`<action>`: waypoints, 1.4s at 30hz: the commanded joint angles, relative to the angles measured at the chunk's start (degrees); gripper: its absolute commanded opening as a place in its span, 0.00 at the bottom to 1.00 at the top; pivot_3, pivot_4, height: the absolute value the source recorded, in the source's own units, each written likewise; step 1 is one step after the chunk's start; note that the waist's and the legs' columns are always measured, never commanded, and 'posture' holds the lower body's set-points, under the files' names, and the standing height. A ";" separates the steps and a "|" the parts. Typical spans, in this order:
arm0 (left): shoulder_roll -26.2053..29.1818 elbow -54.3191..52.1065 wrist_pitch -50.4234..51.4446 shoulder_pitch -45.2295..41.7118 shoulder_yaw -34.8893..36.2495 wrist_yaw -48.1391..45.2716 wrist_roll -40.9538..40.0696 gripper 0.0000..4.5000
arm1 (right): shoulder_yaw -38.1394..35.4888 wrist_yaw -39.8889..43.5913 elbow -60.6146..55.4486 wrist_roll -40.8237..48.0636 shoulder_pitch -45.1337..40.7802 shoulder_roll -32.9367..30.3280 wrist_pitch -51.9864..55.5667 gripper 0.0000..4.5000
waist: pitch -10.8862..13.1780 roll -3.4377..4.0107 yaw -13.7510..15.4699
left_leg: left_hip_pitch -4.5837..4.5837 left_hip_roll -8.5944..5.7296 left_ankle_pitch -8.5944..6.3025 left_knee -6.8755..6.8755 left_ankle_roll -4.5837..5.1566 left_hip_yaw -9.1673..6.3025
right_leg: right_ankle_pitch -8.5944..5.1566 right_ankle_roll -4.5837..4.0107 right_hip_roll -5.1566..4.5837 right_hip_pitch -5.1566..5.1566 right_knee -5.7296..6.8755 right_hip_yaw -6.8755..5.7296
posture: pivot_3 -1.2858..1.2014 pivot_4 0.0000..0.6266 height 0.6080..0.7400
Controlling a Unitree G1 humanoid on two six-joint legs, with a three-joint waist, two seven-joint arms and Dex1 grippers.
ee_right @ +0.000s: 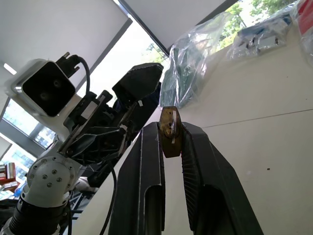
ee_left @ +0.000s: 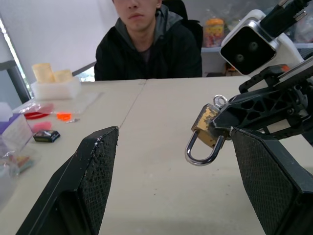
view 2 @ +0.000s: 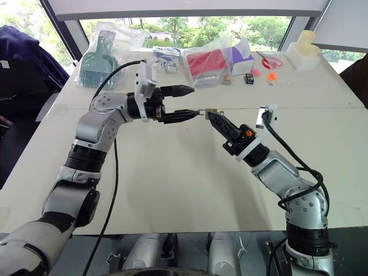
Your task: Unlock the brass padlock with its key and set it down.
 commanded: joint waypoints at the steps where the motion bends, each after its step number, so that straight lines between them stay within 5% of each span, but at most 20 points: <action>1: -1.01 1.59 -3.15 -2.52 0.37 1.14 1.27 0.84 | -0.66 0.41 -2.84 1.31 -0.57 -0.26 -0.25 0.00 | 0.00 0.00 0.03 | 0.00 0.00 0.00 0.00 0.00 0.00 | 0.00 -0.01 0.00 0.00 0.00 0.00 | 0.52 0.24 0.96; 42: -4.44 15.40 -16.51 -4.16 -0.61 3.66 8.21 0.84 | 0.94 -1.62 -6.25 3.63 2.61 0.95 -1.44 0.00 | 0.00 0.00 -0.01 | -0.01 0.01 -0.02 0.00 0.03 -0.01 | 0.00 0.00 -0.03 -0.02 0.00 0.00 | 0.52 0.24 0.96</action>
